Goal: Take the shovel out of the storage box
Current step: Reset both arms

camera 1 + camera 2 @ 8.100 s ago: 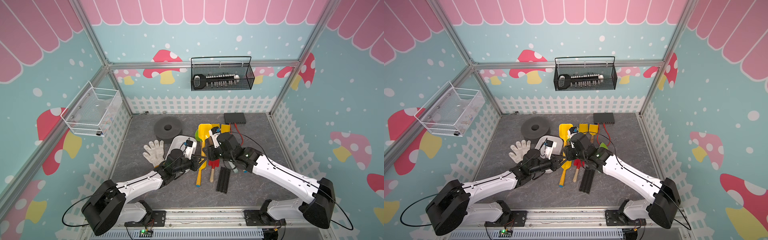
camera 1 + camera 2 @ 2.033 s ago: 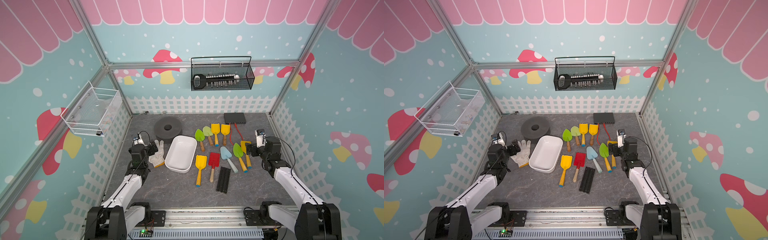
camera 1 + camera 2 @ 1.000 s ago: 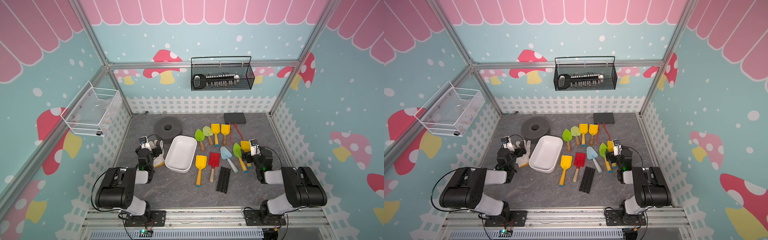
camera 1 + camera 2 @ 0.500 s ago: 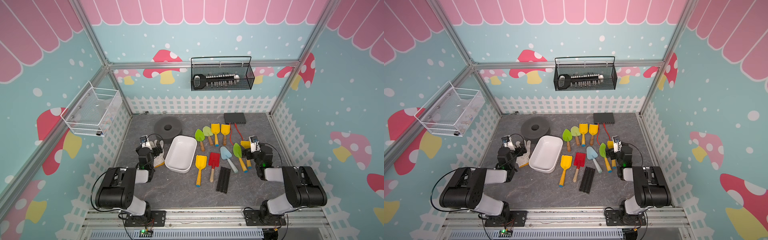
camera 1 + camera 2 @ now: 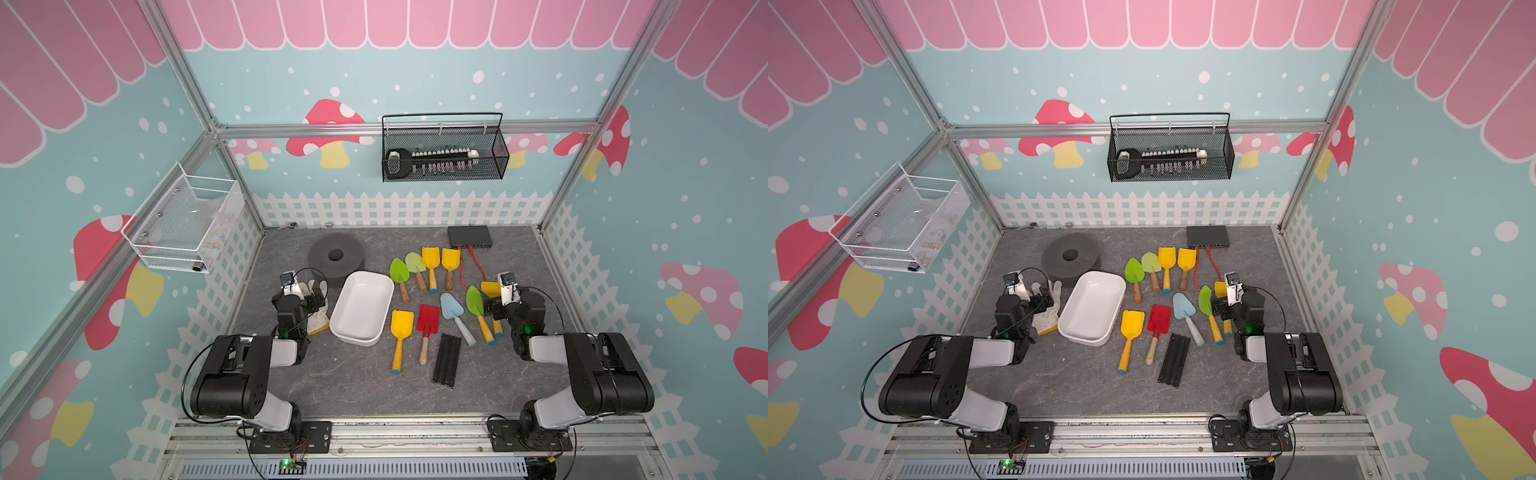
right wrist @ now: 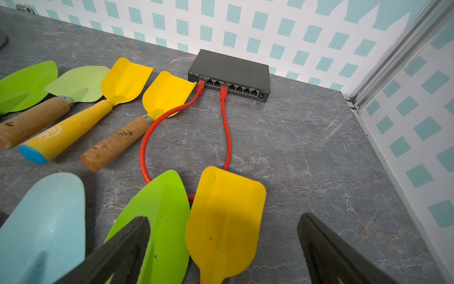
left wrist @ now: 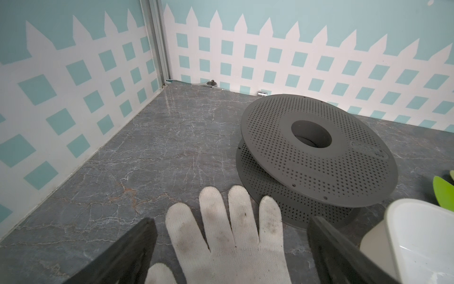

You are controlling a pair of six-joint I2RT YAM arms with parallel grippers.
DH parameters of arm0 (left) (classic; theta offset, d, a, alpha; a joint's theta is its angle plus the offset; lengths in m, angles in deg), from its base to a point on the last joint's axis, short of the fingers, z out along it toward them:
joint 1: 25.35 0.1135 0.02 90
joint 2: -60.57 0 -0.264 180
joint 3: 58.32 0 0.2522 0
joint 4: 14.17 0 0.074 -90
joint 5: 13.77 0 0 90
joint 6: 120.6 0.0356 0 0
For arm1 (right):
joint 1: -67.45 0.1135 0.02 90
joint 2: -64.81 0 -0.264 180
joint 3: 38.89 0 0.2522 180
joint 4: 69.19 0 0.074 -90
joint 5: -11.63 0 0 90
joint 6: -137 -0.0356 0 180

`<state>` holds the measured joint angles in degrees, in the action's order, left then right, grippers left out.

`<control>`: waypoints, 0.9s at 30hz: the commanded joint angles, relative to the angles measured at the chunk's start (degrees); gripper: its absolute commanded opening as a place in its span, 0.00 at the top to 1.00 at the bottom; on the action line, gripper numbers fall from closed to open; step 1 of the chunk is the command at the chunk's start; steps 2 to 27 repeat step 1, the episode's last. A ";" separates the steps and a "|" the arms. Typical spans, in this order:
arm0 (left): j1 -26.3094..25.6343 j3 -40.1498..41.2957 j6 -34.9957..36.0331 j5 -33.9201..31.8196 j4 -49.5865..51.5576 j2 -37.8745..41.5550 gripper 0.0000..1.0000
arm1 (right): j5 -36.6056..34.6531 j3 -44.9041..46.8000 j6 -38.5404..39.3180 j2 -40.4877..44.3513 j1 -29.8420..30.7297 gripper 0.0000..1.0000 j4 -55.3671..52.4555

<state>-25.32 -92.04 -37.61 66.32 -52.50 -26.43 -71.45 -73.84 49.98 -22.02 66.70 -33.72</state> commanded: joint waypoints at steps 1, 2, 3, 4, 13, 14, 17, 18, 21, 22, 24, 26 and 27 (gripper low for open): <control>-0.67 -1.41 1.33 -1.65 0.67 -0.36 0.01 | -0.79 -0.96 0.14 -0.11 -0.12 0.00 -0.26; -0.67 -1.41 1.33 -1.65 0.67 -0.36 0.01 | -0.79 -0.96 0.14 -0.11 -0.12 0.00 -0.26; -0.67 -1.41 1.33 -1.65 0.67 -0.36 0.01 | -0.79 -0.96 0.14 -0.11 -0.12 0.00 -0.26; -0.67 -1.41 1.33 -1.65 0.67 -0.36 0.01 | -0.79 -0.96 0.14 -0.11 -0.12 0.00 -0.26; -0.67 -1.41 1.33 -1.65 0.67 -0.36 0.01 | -0.79 -0.96 0.14 -0.11 -0.12 0.00 -0.26; -0.67 -1.41 1.33 -1.65 0.67 -0.36 0.01 | -0.79 -0.96 0.14 -0.11 -0.12 0.00 -0.26; -0.67 -1.41 1.33 -1.65 0.67 -0.36 0.01 | -0.79 -0.96 0.14 -0.11 -0.12 0.00 -0.26; -0.67 -1.41 1.33 -1.65 0.67 -0.36 0.01 | -0.79 -0.96 0.14 -0.11 -0.12 0.00 -0.26; -0.67 -1.41 1.33 -1.65 0.67 -0.36 0.01 | -0.79 -0.96 0.14 -0.11 -0.12 0.00 -0.26; -0.67 -1.41 1.33 -1.65 0.67 -0.36 0.01 | -0.79 -0.96 0.14 -0.11 -0.12 0.00 -0.26; -0.67 -1.41 1.33 -1.65 0.67 -0.36 0.01 | -0.79 -0.96 0.14 -0.11 -0.12 0.00 -0.26; -0.67 -1.41 1.33 -1.65 0.67 -0.36 0.01 | -0.79 -0.96 0.14 -0.11 -0.12 0.00 -0.26; -0.67 -1.41 1.33 -1.65 0.67 -0.36 0.01 | -0.79 -0.96 0.14 -0.11 -0.12 0.00 -0.26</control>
